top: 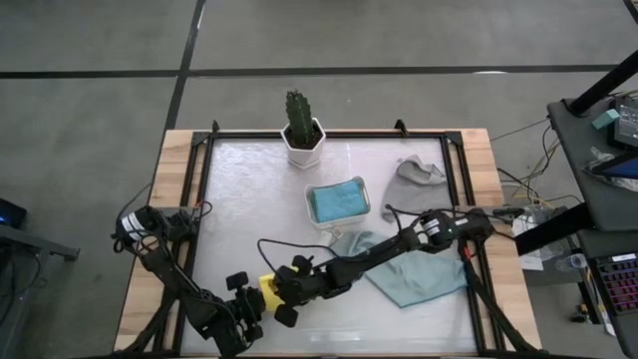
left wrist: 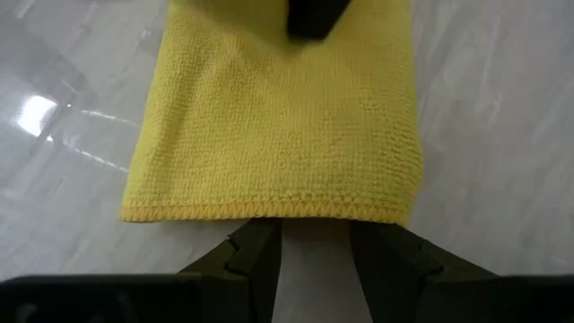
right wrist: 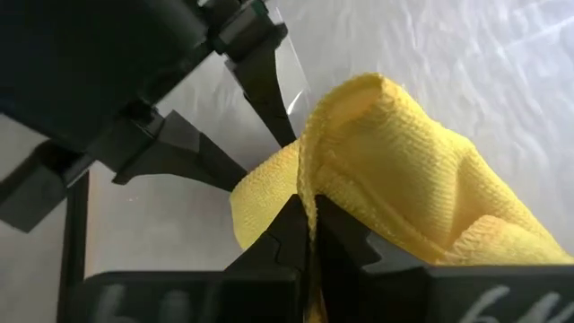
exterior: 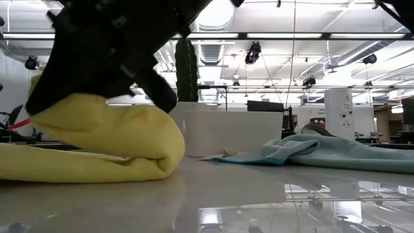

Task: Fold microfiber towels
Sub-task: Fold the yellow towel

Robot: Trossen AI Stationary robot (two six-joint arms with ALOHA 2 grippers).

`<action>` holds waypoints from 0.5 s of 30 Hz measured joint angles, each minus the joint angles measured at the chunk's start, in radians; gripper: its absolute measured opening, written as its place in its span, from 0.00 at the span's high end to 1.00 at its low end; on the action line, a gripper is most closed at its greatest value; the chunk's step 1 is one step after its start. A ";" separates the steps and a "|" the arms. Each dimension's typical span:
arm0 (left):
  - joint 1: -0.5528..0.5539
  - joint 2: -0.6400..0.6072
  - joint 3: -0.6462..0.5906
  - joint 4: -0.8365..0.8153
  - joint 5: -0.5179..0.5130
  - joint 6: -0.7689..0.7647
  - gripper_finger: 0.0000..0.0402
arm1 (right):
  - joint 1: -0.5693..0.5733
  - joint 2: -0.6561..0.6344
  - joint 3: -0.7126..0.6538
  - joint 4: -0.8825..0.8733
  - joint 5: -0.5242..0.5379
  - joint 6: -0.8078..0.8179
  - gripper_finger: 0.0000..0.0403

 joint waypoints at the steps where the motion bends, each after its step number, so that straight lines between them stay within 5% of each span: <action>1: 0.000 0.000 0.000 0.000 0.000 0.000 0.71 | -0.001 0.007 0.006 0.001 -0.006 0.000 0.98; 8: 0.001 0.000 0.000 0.005 -0.004 0.000 0.71 | -0.012 0.014 0.007 0.010 -0.008 0.033 0.96; 15: 0.001 0.000 0.000 0.007 -0.005 -0.001 0.71 | -0.013 0.014 0.007 0.011 -0.008 0.029 0.77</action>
